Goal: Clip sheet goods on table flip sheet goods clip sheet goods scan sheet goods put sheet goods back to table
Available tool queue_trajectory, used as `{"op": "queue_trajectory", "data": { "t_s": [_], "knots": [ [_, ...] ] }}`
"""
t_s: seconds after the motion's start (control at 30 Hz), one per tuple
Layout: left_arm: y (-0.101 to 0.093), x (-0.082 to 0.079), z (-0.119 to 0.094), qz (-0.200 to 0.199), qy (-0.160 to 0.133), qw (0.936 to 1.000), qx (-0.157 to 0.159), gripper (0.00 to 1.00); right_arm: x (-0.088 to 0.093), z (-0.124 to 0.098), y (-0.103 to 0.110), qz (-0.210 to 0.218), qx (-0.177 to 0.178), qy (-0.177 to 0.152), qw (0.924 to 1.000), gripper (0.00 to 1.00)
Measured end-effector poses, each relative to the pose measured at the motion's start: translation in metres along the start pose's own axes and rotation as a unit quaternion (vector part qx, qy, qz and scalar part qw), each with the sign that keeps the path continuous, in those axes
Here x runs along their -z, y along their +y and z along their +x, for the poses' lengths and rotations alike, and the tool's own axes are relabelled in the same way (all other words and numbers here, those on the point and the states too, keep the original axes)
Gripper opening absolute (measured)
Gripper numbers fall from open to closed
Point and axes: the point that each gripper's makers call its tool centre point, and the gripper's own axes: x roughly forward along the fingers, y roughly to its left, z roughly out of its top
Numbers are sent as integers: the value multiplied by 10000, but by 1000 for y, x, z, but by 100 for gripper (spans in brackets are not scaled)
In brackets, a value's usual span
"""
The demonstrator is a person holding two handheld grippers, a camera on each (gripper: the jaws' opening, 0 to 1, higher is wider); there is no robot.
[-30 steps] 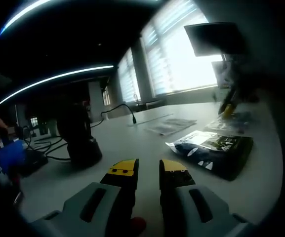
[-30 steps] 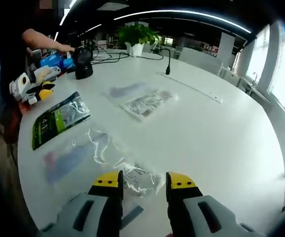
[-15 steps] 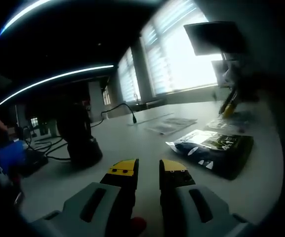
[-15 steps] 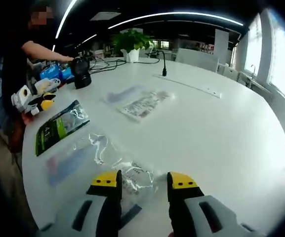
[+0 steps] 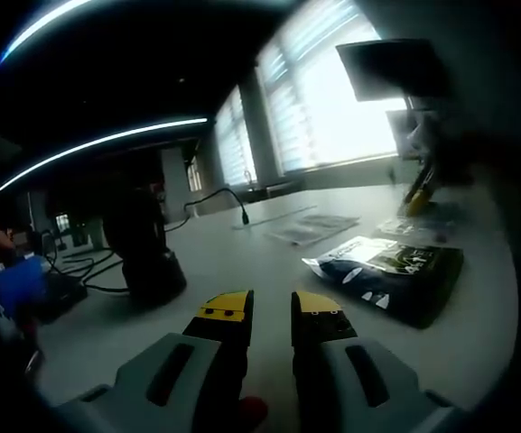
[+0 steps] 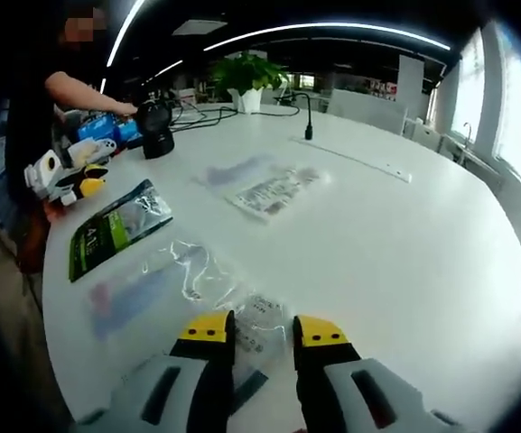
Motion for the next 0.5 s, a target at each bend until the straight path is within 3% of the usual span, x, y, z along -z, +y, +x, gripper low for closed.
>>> {"op": "queue_trajectory", "data": {
  "t_s": [0.37, 0.5],
  "knots": [
    [0, 0, 0, 9, -6, 10000, 11, 9, -3, 0, 6, -546, 42, -43, 9985, 14],
    [0, 0, 1, 18, -5, 10000, 18, 9, -3, 0, 11, -909, 73, -20, 9958, 5]
  ]
}}
